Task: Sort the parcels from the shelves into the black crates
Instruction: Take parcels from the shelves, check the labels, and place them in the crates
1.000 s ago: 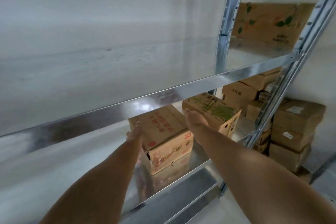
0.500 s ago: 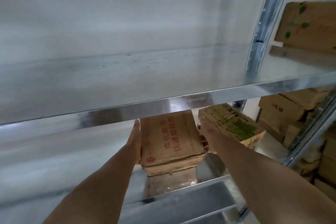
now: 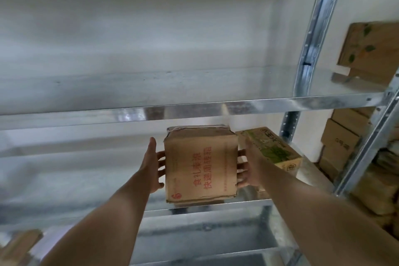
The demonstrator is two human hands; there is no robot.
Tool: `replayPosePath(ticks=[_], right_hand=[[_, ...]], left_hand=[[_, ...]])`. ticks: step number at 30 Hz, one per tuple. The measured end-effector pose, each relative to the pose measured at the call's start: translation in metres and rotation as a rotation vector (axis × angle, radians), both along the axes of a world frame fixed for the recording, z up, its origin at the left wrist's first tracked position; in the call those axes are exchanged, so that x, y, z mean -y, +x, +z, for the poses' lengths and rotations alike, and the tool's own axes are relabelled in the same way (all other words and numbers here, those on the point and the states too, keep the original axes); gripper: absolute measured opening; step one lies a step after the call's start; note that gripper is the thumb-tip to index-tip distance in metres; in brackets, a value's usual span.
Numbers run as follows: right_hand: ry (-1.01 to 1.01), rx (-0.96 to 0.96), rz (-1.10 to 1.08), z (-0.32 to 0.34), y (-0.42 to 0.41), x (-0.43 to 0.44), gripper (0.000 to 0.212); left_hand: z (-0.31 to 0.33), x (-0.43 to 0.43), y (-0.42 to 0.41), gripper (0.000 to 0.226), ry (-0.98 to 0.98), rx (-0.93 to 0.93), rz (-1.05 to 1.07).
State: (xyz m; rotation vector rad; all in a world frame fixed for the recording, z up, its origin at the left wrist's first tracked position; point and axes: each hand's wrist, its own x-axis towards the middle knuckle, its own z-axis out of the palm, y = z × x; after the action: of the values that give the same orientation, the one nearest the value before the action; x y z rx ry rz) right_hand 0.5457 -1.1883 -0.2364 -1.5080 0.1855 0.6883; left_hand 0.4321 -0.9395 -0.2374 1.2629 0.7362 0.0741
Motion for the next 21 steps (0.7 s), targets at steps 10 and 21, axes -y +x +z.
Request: replayPosePath(ticks=[10,21], right_hand=[[0.026,0.001,-0.004,0.011,-0.001,0.009,0.076],[0.181,0.002,-0.025,0.004,-0.011,0.01,0.072]], left_hand=[[0.037,-0.002,-0.025,0.079,0.111,0.058,-0.057],[0.03,0.007,-0.035,0.08,0.058,0.074,-0.082]])
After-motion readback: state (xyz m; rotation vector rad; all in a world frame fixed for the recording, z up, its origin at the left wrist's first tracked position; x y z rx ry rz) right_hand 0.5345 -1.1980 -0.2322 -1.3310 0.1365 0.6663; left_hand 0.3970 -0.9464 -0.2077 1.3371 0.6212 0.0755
